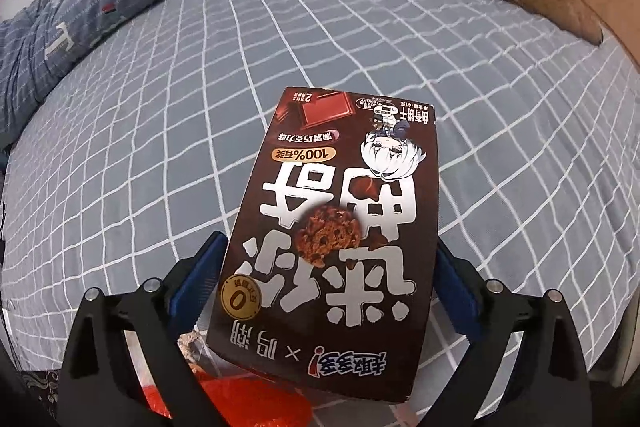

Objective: Collect trash
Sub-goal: 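Lift the black packet and chocolate box off the bed with both tools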

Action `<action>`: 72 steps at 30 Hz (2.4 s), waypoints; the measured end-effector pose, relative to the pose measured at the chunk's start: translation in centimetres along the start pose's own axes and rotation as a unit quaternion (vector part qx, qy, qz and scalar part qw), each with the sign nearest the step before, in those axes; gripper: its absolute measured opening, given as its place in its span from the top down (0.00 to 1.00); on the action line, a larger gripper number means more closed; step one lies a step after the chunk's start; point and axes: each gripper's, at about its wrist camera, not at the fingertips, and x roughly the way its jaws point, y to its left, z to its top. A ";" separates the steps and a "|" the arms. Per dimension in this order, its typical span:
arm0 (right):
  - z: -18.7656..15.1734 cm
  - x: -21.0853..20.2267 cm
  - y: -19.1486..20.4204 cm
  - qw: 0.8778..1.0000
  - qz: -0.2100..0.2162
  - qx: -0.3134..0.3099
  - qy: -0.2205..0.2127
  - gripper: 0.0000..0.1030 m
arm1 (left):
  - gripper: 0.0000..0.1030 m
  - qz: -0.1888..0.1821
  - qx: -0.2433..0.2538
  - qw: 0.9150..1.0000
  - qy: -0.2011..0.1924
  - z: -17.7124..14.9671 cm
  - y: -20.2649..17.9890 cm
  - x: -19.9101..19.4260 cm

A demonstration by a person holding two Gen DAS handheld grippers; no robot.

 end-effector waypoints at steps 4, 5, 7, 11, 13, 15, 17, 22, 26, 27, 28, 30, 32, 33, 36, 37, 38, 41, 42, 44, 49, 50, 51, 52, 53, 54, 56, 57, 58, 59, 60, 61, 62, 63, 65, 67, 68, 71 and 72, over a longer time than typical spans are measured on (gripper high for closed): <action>-0.3 -1.5 0.1 1.000 0.005 -0.021 -0.021 0.11 | 0.97 0.004 0.001 1.000 0.007 0.1 -0.2 -0.2; -0.6 -2.2 0.2 0.999 0.013 -0.033 -0.029 0.11 | 0.97 0.003 0.001 1.000 0.008 0.1 -0.2 -0.3; -1.3 -3.5 0.4 0.997 0.015 -0.054 -0.046 0.11 | 0.97 0.003 0.004 1.000 0.008 0.2 -0.5 -0.6; -3.1 -6.0 0.1 0.993 0.012 -0.090 -0.079 0.11 | 0.97 0.003 0.007 1.000 0.013 0.0 -0.9 -1.0; -3.6 -7.2 -0.4 0.991 0.012 -0.101 -0.091 0.11 | 0.97 0.004 0.008 1.000 0.014 -0.2 -1.1 -1.2; -4.4 -8.4 -0.7 0.988 0.010 -0.112 -0.104 0.11 | 0.97 0.006 0.011 1.000 0.015 -0.3 -1.4 -1.5; -5.0 -9.4 -0.9 0.986 0.012 -0.120 -0.112 0.11 | 0.97 0.006 0.015 1.000 0.014 -0.4 -1.7 -1.9; -6.4 -12.2 -2.3 0.983 0.019 -0.129 -0.131 0.11 | 0.97 0.004 0.033 0.999 0.007 -0.9 -3.2 -3.2; -7.6 -14.5 -3.2 0.980 0.021 -0.131 -0.148 0.11 | 0.97 -0.003 0.037 0.999 0.000 -1.2 -4.1 -4.3; -7.9 -14.8 -3.3 0.979 0.019 -0.132 -0.152 0.11 | 0.97 -0.008 0.036 0.999 0.000 -1.4 -4.3 -4.6; -8.2 -15.3 -3.3 0.978 0.016 -0.132 -0.159 0.11 | 0.97 -0.010 0.036 0.999 0.000 -1.6 -4.5 -4.8; -9.2 -16.3 -3.5 0.975 0.009 -0.141 -0.174 0.11 | 0.97 -0.011 0.034 0.999 0.002 -2.0 -4.9 -5.2; -10.1 -17.1 -3.7 0.973 0.010 -0.146 -0.181 0.11 | 0.97 -0.014 0.034 0.999 0.004 -2.5 -5.2 -5.7; -10.5 -17.5 -3.8 0.972 0.012 -0.147 -0.184 0.11 | 0.97 -0.014 0.035 0.999 0.004 -2.8 -5.4 -6.0; -12.0 -18.5 -4.2 0.970 0.020 -0.151 -0.188 0.11 | 0.97 -0.016 0.037 0.999 0.005 -3.6 -5.9 -6.7; -12.6 -18.8 -4.4 0.970 0.024 -0.149 -0.189 0.11 | 0.97 -0.016 0.036 0.999 0.006 -4.0 -6.0 -7.0; -13.0 -19.1 -4.6 0.970 0.026 -0.146 -0.191 0.11 | 0.97 -0.016 0.035 0.999 0.006 -4.3 -6.1 -7.2; -14.6 -20.1 -5.1 0.970 0.036 -0.144 -0.194 0.11 | 0.97 -0.011 0.031 0.999 0.007 -5.3 -6.2 -7.9; -14.8 -20.4 -5.3 0.969 0.039 -0.145 -0.194 0.11 | 0.97 -0.009 0.033 0.999 0.008 -5.6 -6.2 -8.2; -15.7 -21.1 -5.5 0.969 0.046 -0.144 -0.195 0.11 | 0.97 -0.005 0.032 0.999 0.008 -6.2 -6.3 -8.8; -18.3 -22.7 -6.4 0.965 0.057 -0.152 -0.204 0.11 | 0.97 0.010 0.024 1.000 0.011 -8.3 -6.2 -10.5; -18.9 -23.1 -6.5 0.965 0.057 -0.155 -0.206 0.11 | 0.97 0.010 0.021 1.000 0.013 -8.9 -6.0 -10.9; -19.3 -23.3 -6.7 0.964 0.059 -0.158 -0.206 0.11 | 0.97 0.011 0.020 1.000 0.014 -9.2 -6.0 -11.2; -19.8 -23.5 -6.8 0.964 0.062 -0.160 -0.205 0.11 | 0.97 0.013 0.019 1.000 0.014 -9.7 -6.0 -11.6; -20.3 -23.8 -7.0 0.963 0.063 -0.161 -0.205 0.11 | 0.97 0.015 0.019 1.000 0.014 -10.1 -6.1 -12.0; -20.7 -24.1 -7.2 0.963 0.065 -0.163 -0.204 0.11 | 0.97 0.016 0.019 1.000 0.015 -10.5 -6.1 -12.4; -21.7 -24.7 -7.4 0.962 0.069 -0.168 -0.203 0.11 | 0.97 0.017 0.019 1.000 0.015 -11.2 -6.1 -13.1; -22.1 -25.0 -7.5 0.962 0.070 -0.169 -0.203 0.11 | 0.97 0.019 0.019 1.000 0.015 -11.7 -6.1 -13.6; -22.5 -25.2 -7.6 0.962 0.072 -0.169 -0.202 0.11 | 0.97 0.020 0.019 0.999 0.016 -12.0 -6.1 -14.1; -23.0 -25.5 -7.8 0.962 0.075 -0.170 -0.201 0.11 | 0.97 0.020 0.020 0.999 0.015 -12.4 -6.2 -14.6; -23.4 -25.7 -7.9 0.962 0.077 -0.171 -0.201 0.11 | 0.97 0.019 0.021 0.999 0.017 -13.0 -6.4 -15.2; -23.9 -26.0 -8.0 0.961 0.079 -0.171 -0.201 0.11 | 0.97 0.020 0.022 0.999 0.016 -13.3 -6.5 -15.6; -24.5 -26.4 -8.2 0.961 0.082 -0.172 -0.200 0.11 | 0.97 0.020 0.024 0.999 0.016 -13.8 -6.6 -16.2; -25.0 -26.6 -8.3 0.961 0.084 -0.172 -0.200 0.11 | 0.97 0.019 0.024 0.999 0.017 -14.0 -6.8 -16.5; -25.9 -27.4 -8.6 0.960 0.087 -0.174 -0.200 0.11 | 0.97 0.015 0.022 0.999 0.019 -14.5 -7.0 -17.3; -26.7 -27.9 -8.9 0.960 0.090 -0.175 -0.199 0.11 | 0.97 0.017 0.022 0.999 0.016 -15.1 -7.2 -18.5; -27.3 -28.4 -9.2 0.960 0.092 -0.175 -0.198 0.11 | 0.97 0.018 0.023 0.999 0.016 -15.2 -7.2 -19.0; -28.4 -29.3 -9.6 0.959 0.092 -0.179 -0.197 0.11 | 0.97 0.018 0.022 0.999 0.017 -15.7 -7.2 -20.2; -28.8 -29.5 -9.8 0.959 0.092 -0.180 -0.197 0.11 | 0.97 0.019 0.024 0.999 0.016 -16.0 -7.3 -20.8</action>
